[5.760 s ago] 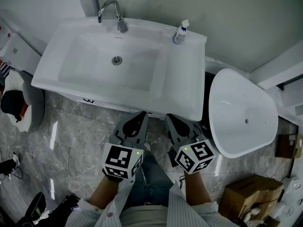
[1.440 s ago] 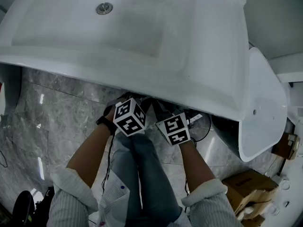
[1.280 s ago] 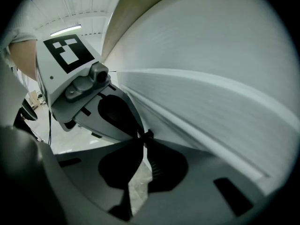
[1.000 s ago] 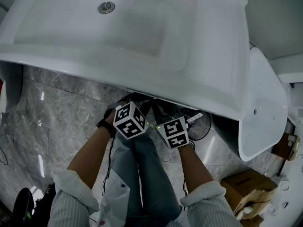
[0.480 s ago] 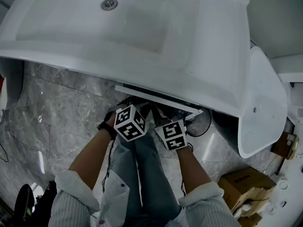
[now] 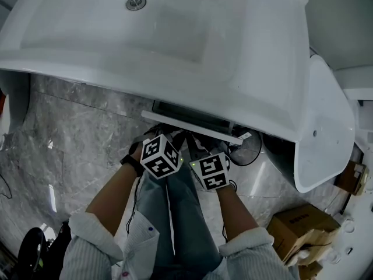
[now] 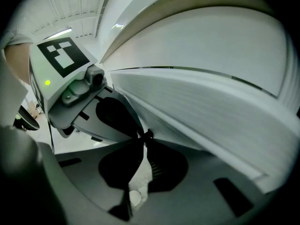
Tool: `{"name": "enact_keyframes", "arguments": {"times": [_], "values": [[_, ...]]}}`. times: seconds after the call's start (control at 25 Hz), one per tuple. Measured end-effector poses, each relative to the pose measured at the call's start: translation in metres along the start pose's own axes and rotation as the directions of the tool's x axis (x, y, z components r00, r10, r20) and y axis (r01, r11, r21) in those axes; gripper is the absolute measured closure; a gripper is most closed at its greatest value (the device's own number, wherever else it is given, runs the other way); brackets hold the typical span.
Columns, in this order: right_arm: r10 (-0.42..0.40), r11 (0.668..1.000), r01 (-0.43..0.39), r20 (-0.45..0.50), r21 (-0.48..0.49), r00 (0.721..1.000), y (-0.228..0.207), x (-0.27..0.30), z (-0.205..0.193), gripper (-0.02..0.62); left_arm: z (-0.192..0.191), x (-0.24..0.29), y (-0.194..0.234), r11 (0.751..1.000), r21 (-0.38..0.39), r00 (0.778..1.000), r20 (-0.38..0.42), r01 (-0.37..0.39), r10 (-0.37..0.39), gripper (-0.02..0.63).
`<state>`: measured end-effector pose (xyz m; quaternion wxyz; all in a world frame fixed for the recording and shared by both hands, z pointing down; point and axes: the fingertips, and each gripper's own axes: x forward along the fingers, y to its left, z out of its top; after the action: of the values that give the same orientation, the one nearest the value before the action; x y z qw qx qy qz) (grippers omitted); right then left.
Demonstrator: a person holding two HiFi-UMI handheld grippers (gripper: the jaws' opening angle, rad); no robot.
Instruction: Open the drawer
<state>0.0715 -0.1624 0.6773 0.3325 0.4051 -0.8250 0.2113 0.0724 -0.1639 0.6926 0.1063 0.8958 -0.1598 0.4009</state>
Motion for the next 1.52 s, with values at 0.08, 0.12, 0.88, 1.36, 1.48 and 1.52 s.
{"name": "enact_keyframes", "arguments": {"times": [0.08, 0.12, 0.88, 1.36, 1.48, 1.52], "values": [[0.002, 1.0, -0.002, 0.0, 0.001, 1.0, 0.003, -0.001, -0.002, 0.569, -0.002, -0.001, -0.003, 1.0, -0.007, 1.0, 0.0, -0.004, 0.004, 0.554], [0.004, 1.0, -0.004, -0.001, 0.001, 1.0, 0.004, -0.002, -0.003, 0.569, -0.003, -0.001, -0.004, 1.0, -0.009, 1.0, 0.0, -0.004, 0.004, 0.554], [0.03, 0.999, -0.03, -0.013, -0.01, 0.999, 0.029, -0.013, -0.023, 0.569, -0.021, -0.011, -0.03, 0.999, -0.036, 0.999, -0.023, -0.039, 0.038, 0.554], [-0.001, 1.0, 0.0, -0.025, -0.021, 1.0, 0.036, -0.017, -0.024, 0.571, -0.025, -0.017, -0.036, 0.996, -0.063, 0.998, 0.002, -0.058, 0.059, 0.554], [-0.002, 1.0, 0.002, -0.023, -0.022, 1.0, 0.037, -0.017, -0.026, 0.571, -0.026, -0.016, -0.037, 0.995, -0.071, 0.998, 0.007, -0.067, 0.068, 0.554], [-0.004, 1.0, 0.004, -0.022, -0.02, 1.0, 0.037, -0.017, -0.026, 0.571, -0.026, -0.016, -0.037, 0.995, -0.073, 0.998, 0.01, -0.067, 0.067, 0.554]]}}
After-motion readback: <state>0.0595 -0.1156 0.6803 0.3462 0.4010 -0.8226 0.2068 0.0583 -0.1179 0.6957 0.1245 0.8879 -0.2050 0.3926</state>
